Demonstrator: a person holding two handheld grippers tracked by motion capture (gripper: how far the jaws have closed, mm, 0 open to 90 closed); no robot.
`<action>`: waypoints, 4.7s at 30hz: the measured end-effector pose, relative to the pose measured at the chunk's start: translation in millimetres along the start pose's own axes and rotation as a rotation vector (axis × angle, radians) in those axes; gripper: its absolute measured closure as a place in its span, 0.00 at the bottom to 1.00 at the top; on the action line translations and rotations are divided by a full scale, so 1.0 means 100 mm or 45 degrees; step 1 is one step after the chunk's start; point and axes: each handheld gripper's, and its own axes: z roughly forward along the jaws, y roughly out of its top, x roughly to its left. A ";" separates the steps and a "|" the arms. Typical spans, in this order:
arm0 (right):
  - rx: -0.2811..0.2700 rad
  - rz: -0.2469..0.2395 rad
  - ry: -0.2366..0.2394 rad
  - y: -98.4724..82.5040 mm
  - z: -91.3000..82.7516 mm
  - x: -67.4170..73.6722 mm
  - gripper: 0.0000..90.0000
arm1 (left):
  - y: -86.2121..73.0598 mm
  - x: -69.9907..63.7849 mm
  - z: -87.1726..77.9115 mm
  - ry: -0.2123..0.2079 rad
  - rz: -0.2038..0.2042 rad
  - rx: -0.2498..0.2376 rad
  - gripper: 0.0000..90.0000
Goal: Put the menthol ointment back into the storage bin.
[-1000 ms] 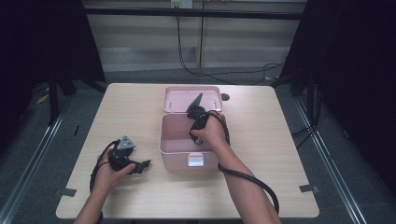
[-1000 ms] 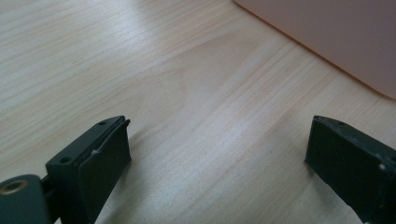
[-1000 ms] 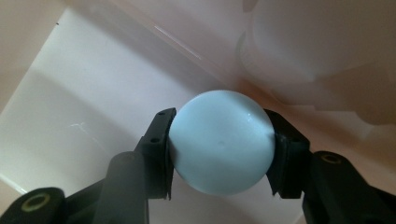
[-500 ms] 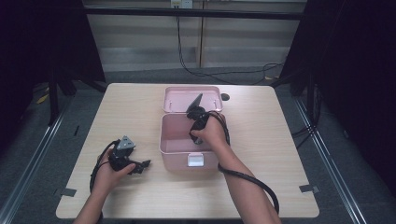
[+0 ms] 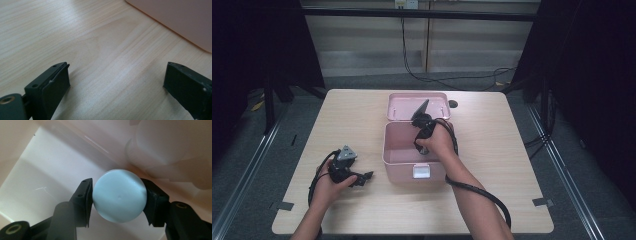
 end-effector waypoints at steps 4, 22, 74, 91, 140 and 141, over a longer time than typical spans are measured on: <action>-0.006 0.003 0.000 0.00 -0.02 0.01 0.49 | 0.00 0.00 0.00 -0.001 0.001 -0.001 0.06; -0.049 -0.016 -0.035 -0.02 -0.27 0.01 0.44 | 0.00 0.00 0.00 0.000 0.001 0.000 0.06; -0.131 -0.260 0.018 -0.37 -1.06 0.27 0.69 | 0.00 0.00 0.00 -0.001 0.001 0.001 0.06; -0.163 -0.336 0.089 -0.54 -1.25 0.35 0.81 | 0.00 0.00 0.00 -0.001 0.001 0.001 0.06; -0.193 -0.492 0.253 -0.84 -1.28 0.61 1.00 | 0.00 0.00 0.00 0.002 0.000 -0.003 0.06; -0.190 -0.500 0.252 -0.85 -1.27 0.61 1.00 | 0.00 0.00 0.00 0.002 0.001 -0.002 0.06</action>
